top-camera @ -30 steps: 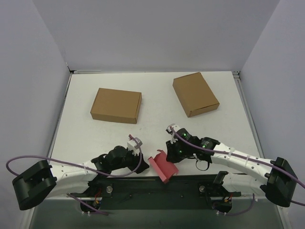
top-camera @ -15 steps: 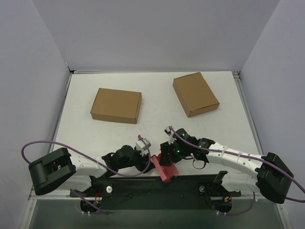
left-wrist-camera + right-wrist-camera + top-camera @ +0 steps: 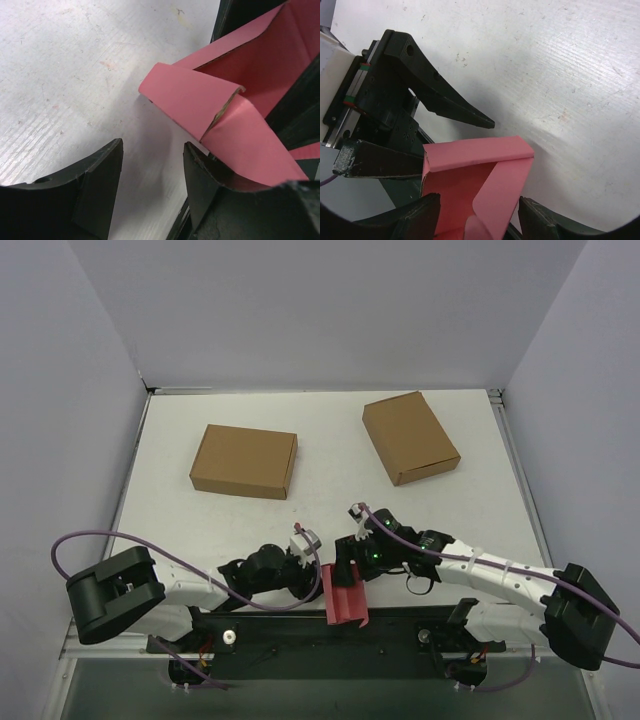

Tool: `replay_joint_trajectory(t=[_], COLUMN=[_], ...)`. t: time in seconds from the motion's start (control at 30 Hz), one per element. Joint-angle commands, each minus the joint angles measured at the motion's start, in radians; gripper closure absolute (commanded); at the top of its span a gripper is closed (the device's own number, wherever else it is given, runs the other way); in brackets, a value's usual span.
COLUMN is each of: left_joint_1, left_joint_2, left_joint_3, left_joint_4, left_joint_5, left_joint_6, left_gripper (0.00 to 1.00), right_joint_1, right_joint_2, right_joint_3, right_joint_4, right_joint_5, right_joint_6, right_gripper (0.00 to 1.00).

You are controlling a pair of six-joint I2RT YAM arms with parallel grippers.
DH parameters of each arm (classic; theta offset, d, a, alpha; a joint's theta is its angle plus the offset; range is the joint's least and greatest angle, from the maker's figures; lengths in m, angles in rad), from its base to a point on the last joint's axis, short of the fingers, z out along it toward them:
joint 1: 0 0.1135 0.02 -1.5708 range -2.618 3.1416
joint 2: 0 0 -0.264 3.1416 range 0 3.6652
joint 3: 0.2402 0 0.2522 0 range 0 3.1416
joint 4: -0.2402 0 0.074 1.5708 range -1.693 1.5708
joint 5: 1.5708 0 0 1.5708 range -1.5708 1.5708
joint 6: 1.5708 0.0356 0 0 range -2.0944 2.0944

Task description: Fold the paper box

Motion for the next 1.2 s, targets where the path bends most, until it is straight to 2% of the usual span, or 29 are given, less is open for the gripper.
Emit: replay_joint_trajectory(t=[0.0, 0.2, 0.4, 0.5, 0.73, 0.93, 1.17], left_joint_1=[-0.015, -0.015, -0.013, -0.015, -0.018, -0.022, -0.067], left_joint_2=[-0.03, -0.178, -0.262, -0.227, -0.153, -0.096, 0.034], left_joint_3=[0.021, -0.016, -0.03, -0.004, -0.002, 0.013, 0.058], left_joint_4=[0.074, -0.055, -0.127, -0.147, -0.054, 0.025, 0.112], left_joint_5=[-0.025, -0.077, -0.038, -0.019, -0.016, 0.002, 0.004], left_joint_6=[-0.03, -0.084, -0.076, -0.075, -0.094, -0.105, -0.122], left_gripper=[0.39, 0.38, 0.35, 0.35, 0.35, 0.35, 0.36], right_joint_1=[-0.002, -0.002, -0.003, -0.005, -0.003, 0.001, 0.026], right_joint_2=[-0.046, -0.138, -0.187, -0.19, -0.217, -0.246, -0.194], right_joint_3=[0.045, 0.051, 0.051, 0.053, 0.027, 0.007, -0.005], right_joint_4=[-0.072, -0.19, -0.238, -0.253, -0.265, -0.222, -0.132], right_joint_5=[0.057, 0.125, 0.148, 0.151, 0.165, 0.166, 0.162], right_joint_6=[0.015, 0.012, 0.027, 0.065, 0.167, 0.214, 0.249], right_gripper=[0.37, 0.32, 0.32, 0.3, 0.29, 0.32, 0.33])
